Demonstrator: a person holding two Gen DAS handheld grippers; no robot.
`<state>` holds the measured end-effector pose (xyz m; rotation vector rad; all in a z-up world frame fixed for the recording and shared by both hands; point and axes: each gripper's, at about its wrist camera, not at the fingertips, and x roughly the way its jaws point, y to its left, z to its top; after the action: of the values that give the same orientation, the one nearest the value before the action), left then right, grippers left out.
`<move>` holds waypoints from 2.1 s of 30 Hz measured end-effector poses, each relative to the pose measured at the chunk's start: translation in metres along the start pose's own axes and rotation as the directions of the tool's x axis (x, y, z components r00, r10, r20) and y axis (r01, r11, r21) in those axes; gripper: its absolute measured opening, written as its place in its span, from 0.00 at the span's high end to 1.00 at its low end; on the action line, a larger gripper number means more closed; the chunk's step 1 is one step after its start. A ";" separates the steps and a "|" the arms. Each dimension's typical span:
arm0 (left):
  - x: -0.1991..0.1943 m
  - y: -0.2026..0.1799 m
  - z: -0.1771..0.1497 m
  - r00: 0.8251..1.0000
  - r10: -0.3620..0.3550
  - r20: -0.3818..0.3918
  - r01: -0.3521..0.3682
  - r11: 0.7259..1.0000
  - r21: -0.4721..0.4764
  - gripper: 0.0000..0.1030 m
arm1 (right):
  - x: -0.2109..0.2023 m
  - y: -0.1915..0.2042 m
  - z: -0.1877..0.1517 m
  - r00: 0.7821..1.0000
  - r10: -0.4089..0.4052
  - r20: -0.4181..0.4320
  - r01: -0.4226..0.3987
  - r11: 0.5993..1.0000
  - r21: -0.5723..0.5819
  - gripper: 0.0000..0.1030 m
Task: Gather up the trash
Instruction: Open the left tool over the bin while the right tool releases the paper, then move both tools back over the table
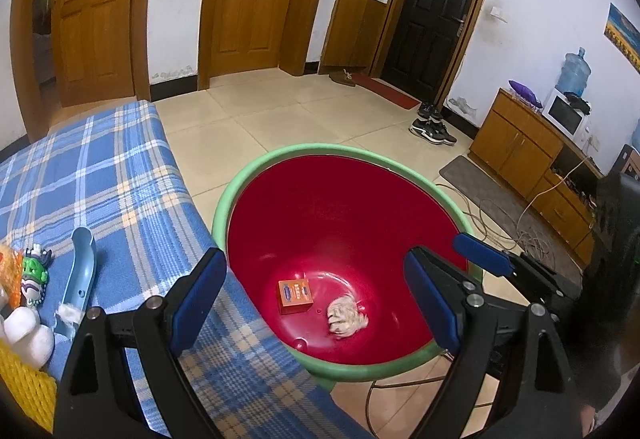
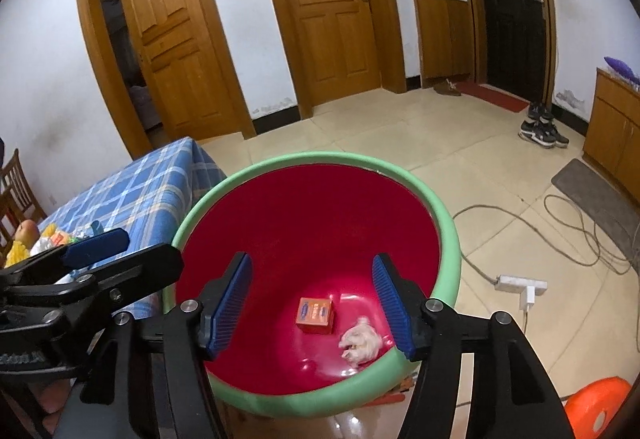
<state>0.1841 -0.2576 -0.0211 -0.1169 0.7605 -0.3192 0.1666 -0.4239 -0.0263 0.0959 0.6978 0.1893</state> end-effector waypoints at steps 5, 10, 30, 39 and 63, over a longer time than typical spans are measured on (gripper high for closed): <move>-0.002 0.000 0.000 1.000 0.008 0.009 -0.008 1.000 0.003 0.13 | -0.004 0.004 0.000 1.000 -0.003 0.010 0.003 1.000 -0.023 0.37; -0.004 0.004 -0.002 1.000 0.003 0.005 -0.003 1.000 -0.010 0.11 | -0.006 0.005 0.000 1.000 0.002 0.002 -0.002 1.000 -0.020 0.37; -0.062 0.029 -0.004 0.998 0.000 0.065 0.006 0.995 -0.099 0.10 | -0.033 0.041 0.012 0.990 0.129 0.057 -0.125 0.990 -0.058 0.37; -0.098 0.059 -0.003 0.991 0.066 0.113 -0.056 0.995 -0.085 0.08 | -0.039 0.086 0.017 0.979 0.193 0.073 -0.183 0.975 -0.126 0.33; -0.178 0.197 -0.042 0.964 0.246 0.097 -0.221 0.951 -0.216 0.08 | -0.026 0.213 0.030 0.901 0.431 -0.038 -0.432 0.889 -0.152 0.26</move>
<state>0.0821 -0.0128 0.0226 -0.2358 0.6752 -0.0068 0.1367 -0.2218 0.0445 0.0990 0.6545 0.6733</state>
